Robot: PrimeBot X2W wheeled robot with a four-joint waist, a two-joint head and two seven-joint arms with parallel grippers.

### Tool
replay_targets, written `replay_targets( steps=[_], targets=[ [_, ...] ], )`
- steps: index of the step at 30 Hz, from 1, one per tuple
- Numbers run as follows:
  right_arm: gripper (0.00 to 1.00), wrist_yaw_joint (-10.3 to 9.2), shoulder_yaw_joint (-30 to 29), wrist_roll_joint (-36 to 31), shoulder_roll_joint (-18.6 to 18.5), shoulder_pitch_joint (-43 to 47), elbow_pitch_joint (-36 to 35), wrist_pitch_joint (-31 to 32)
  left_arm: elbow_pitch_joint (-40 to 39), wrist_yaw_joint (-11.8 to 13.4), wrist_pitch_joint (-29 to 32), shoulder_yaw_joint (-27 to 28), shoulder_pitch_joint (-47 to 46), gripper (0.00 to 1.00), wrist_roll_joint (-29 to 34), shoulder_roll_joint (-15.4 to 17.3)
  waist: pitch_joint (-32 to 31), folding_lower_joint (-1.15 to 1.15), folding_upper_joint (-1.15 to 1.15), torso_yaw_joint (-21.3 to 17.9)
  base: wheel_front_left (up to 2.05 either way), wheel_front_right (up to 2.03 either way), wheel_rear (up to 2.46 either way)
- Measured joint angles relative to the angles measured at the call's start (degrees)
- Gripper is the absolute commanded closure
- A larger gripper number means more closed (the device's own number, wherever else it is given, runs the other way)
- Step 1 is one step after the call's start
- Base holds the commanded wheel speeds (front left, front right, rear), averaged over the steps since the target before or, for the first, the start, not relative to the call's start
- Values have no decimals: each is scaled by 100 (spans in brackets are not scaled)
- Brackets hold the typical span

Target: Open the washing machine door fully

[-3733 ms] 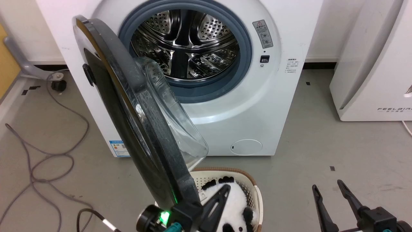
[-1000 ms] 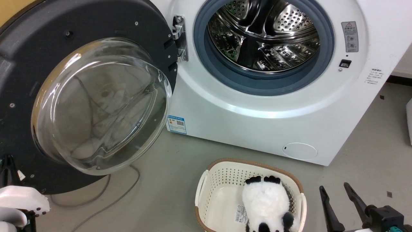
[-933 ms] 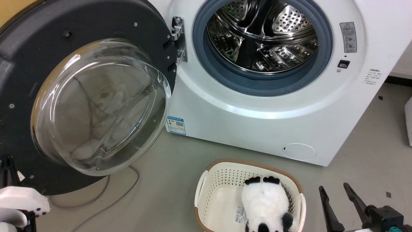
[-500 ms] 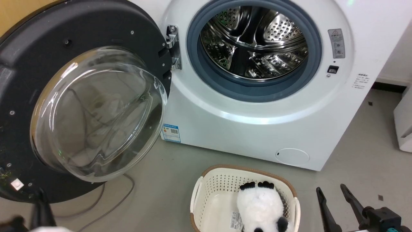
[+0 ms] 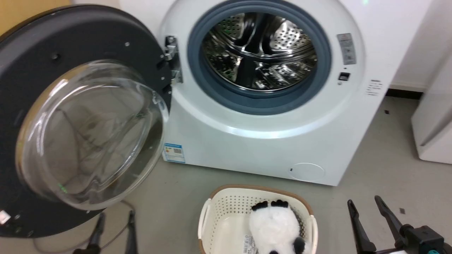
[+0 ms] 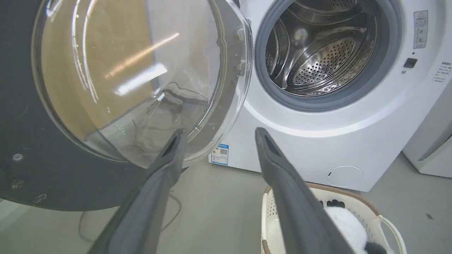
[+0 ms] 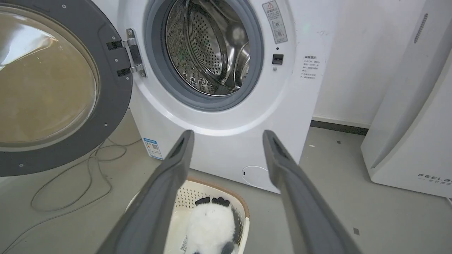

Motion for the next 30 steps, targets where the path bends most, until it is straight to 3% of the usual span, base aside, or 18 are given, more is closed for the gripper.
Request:
replay_targets(
  steps=[15,29,30],
  targets=[
    [0,0,-20,-230,0,49,-406,305,37,-160,266,-612,-340,0,238,54,-36,0,0,-755,0,0,0],
    [0,0,11,-192,0,77,-439,328,137,-133,325,-645,-370,0,186,104,77,0,0,-829,0,0,0],
    [100,-1,9,-193,-1,76,-437,328,138,-134,347,-654,-378,100,187,114,82,0,0,-825,0,0,0]
  ],
)
